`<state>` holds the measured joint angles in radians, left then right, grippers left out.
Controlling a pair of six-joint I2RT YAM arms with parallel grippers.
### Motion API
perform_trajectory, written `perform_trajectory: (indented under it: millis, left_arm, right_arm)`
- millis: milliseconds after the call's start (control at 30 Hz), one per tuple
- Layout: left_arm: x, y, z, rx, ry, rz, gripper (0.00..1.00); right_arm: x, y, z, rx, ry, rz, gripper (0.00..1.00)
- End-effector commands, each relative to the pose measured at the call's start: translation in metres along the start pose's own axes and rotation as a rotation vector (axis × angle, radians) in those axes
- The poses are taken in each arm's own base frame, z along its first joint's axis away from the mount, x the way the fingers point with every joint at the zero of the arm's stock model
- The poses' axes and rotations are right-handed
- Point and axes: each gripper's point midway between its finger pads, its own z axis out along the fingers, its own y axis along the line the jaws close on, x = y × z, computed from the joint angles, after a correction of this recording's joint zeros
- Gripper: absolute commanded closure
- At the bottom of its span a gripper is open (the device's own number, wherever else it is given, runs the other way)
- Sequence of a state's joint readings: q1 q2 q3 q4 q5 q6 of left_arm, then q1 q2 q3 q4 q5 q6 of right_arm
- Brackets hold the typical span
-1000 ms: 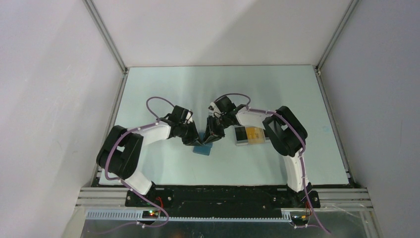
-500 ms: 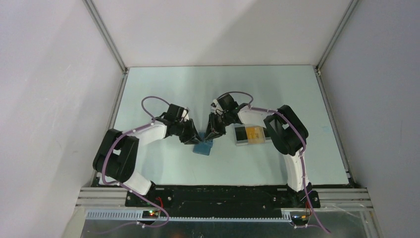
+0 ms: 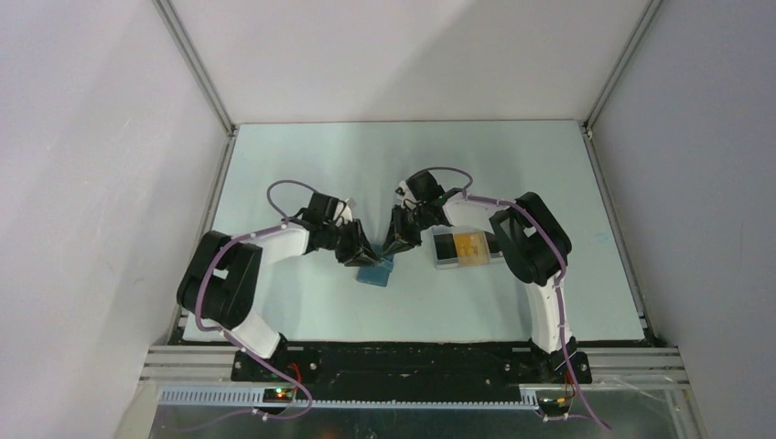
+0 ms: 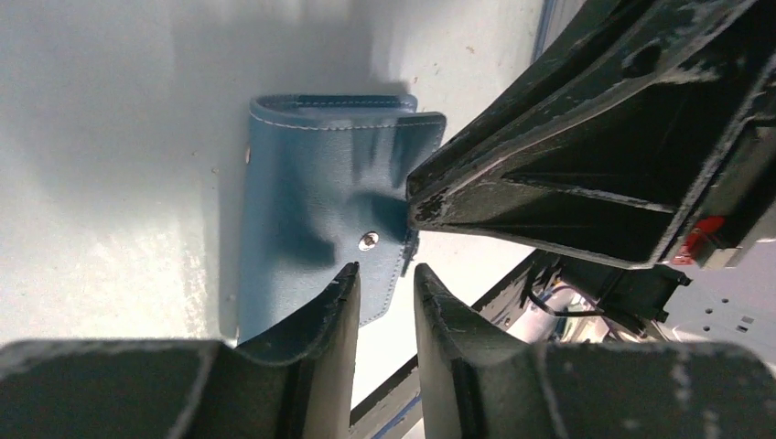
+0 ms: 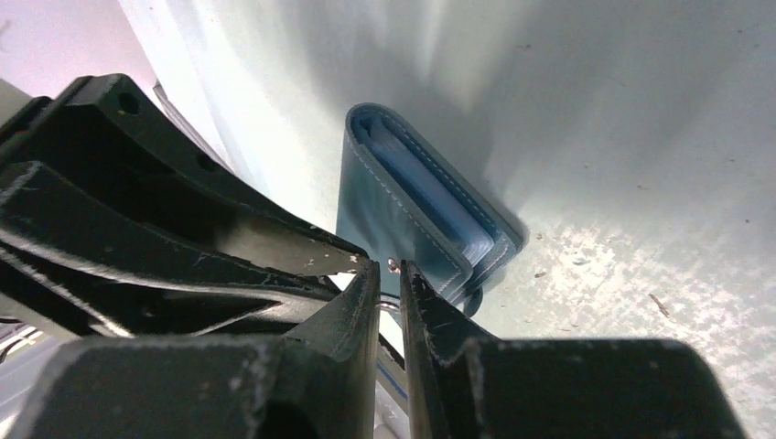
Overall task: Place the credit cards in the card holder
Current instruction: Close the card holder at the center of the board.
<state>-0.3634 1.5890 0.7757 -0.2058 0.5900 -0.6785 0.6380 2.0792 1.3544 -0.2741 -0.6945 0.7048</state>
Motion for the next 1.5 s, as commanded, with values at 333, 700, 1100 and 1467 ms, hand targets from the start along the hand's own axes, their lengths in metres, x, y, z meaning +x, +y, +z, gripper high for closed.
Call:
perform_trajectory:
  millis: [333,700,1100,1467]
  left_arm:
    - [0.007,-0.002,0.011,0.081,0.025,0.019,0.69]
    - [-0.006,-0.004,0.018,0.071,0.008,0.03,0.7]
    - [-0.015,-0.009,0.019,0.073,0.001,0.045,0.8]
    - [-0.015,-0.007,0.018,0.056,0.005,0.07,1.0]
  right_arm:
    - [0.009,-0.029,0.013,0.075,0.037,0.038,0.84]
    - [0.013,-0.031,0.017,0.066,0.058,0.043,0.84]
    - [0.014,-0.032,0.019,0.061,0.068,0.049,0.84]
    - [0.012,-0.028,0.015,0.054,0.061,0.045,0.84]
